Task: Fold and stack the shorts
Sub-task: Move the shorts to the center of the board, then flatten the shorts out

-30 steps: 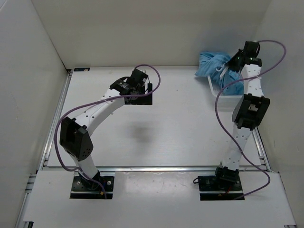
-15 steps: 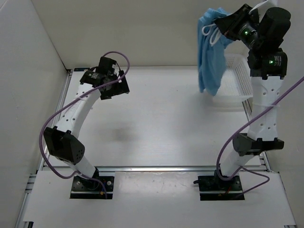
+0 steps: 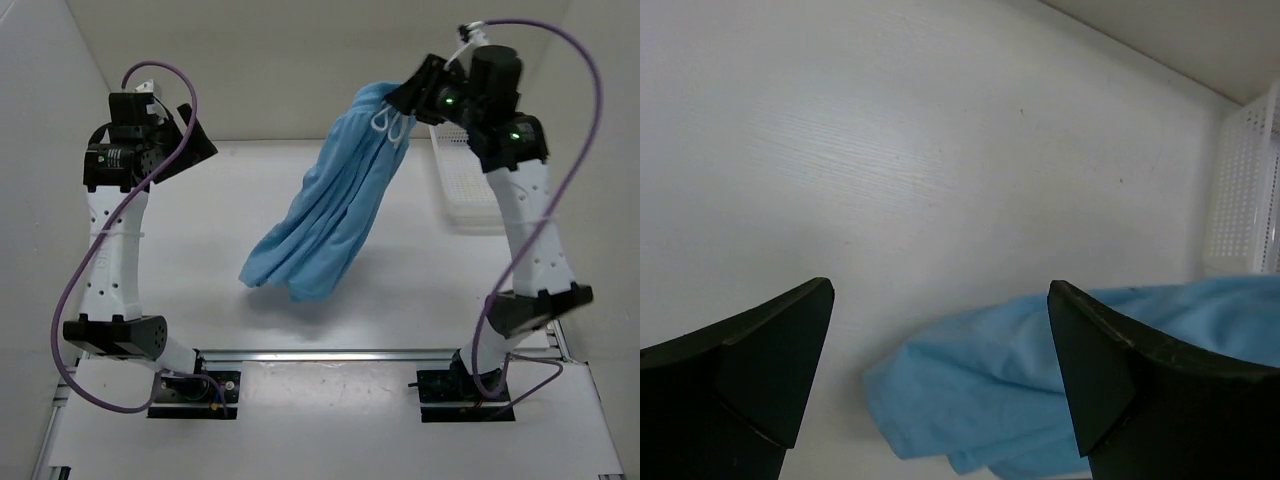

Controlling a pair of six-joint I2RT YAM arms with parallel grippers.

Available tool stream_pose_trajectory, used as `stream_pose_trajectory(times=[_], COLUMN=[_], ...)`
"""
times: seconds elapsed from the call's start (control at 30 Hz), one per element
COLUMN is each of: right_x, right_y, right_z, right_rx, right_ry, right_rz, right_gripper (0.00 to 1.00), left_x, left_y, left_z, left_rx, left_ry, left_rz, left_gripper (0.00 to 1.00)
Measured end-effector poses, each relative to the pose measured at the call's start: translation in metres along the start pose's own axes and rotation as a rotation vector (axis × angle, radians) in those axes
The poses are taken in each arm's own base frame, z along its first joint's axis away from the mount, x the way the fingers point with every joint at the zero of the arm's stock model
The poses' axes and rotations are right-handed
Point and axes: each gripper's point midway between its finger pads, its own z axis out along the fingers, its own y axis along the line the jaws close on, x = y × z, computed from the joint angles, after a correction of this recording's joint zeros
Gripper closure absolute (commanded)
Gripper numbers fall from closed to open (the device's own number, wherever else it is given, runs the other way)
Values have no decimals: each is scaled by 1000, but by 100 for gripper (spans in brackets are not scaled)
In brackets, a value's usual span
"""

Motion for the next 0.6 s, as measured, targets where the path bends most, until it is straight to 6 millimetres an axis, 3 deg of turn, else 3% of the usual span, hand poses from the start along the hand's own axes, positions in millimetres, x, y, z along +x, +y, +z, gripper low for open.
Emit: stream_pose_trajectory(times=[0.07,0.13,0.2,0.27,0.33,0.37,0.43,0.47,0.5,0.53,0.6], right_x=[32,59,100,153,212,237,273,281,284,280,271], right_y=[-20,-41,-78,-122,-164,-180,-199,-201,-200,-198,-187], right_z=[42,84,129,142,127,108,59,38,15,-3,-29], right_rx=[38,69,139,248,369,424,509,531,547,548,524], right_ry=[97,189,303,433,568,625,710,723,725,702,629], right_rz=[8,21,43,72,103,120,150,160,166,164,151], right_gripper=[11,8,6,4,4,4,11,17,30,39,57], left_x=[8,23,52,91,142,169,216,238,260,276,312], left_y=[-3,-4,0,11,27,36,49,52,50,46,29], left_z=[5,17,38,57,73,75,74,68,60,52,29], left_rx=[12,11,-5,-41,-79,-104,-142,-154,-153,-140,-81], left_ry=[32,88,187,303,434,504,601,646,682,702,750], left_rz=[12,30,49,60,60,58,50,53,65,77,124], left_gripper=[0,0,0,0,0,0,13,21,29,42,55])
